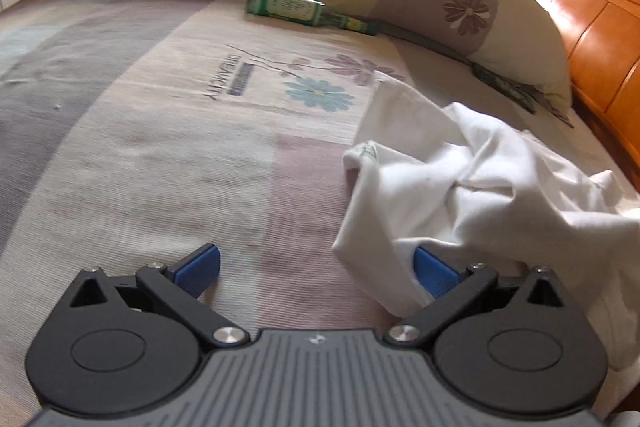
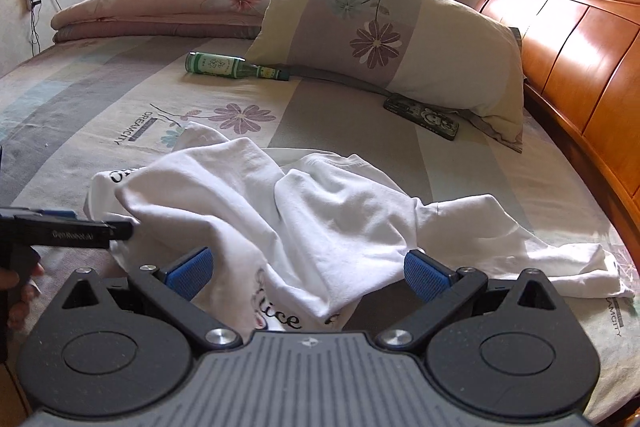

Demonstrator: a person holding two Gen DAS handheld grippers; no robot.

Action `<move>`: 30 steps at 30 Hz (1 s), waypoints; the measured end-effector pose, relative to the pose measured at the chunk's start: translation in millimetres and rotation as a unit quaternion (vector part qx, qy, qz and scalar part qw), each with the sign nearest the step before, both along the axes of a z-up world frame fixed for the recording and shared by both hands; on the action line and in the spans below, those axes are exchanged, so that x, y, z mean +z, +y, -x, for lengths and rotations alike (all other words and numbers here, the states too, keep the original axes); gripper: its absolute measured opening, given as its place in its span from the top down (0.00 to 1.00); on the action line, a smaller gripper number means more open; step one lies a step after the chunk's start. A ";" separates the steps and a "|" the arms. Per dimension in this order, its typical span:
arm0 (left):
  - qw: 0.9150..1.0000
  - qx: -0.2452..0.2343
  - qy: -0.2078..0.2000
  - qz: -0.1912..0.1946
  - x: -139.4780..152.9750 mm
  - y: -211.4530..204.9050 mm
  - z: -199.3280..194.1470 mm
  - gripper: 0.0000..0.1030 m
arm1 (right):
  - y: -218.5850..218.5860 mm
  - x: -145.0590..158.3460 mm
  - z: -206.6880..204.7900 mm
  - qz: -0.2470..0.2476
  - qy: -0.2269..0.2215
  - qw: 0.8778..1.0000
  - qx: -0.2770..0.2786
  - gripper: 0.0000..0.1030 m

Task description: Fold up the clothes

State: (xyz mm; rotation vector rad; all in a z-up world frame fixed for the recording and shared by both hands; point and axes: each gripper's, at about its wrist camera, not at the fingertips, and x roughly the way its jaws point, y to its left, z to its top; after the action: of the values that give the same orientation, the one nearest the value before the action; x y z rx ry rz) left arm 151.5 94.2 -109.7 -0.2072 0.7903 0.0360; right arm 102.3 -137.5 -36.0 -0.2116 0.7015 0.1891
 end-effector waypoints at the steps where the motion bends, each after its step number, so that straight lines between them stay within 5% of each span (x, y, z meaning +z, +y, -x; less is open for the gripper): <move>1: 0.999 0.024 0.006 -0.026 0.4 7.6 -3.8 0.01 | -0.4 -2.5 -0.2 0.009 -0.001 1.000 -0.004 0.00; 3: 0.996 0.059 0.009 -0.066 1.0 28.1 -9.9 0.01 | -2.2 -5.1 1.1 0.006 0.003 1.000 -0.005 0.00; 7: 0.998 0.047 0.024 -0.026 5.7 65.7 -16.8 0.00 | 0.9 -6.5 1.6 -0.008 0.005 1.000 0.005 0.00; 13: 0.999 -0.008 0.017 -0.041 18.1 46.1 -1.5 0.01 | 25.8 -8.7 -3.3 -0.021 0.016 0.998 0.057 0.00; 17: 0.999 -0.042 0.011 -0.011 22.8 32.5 8.2 0.01 | 67.7 -32.0 -18.0 0.045 0.048 0.989 0.135 0.00; 20: 0.998 -0.065 0.012 -0.004 26.7 22.1 13.1 0.01 | 76.0 -51.3 -45.0 0.101 0.048 0.988 0.110 0.00; 30: 0.990 -0.138 0.016 -0.002 30.4 -2.6 19.5 0.01 | -35.2 -37.1 -117.3 0.090 0.034 0.992 -0.081 0.00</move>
State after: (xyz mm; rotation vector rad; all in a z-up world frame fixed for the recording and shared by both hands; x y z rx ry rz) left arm 132.0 91.6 -79.3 -0.0925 0.8446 -0.2220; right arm 219.6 -172.7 -73.1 -0.3212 0.8011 -0.0222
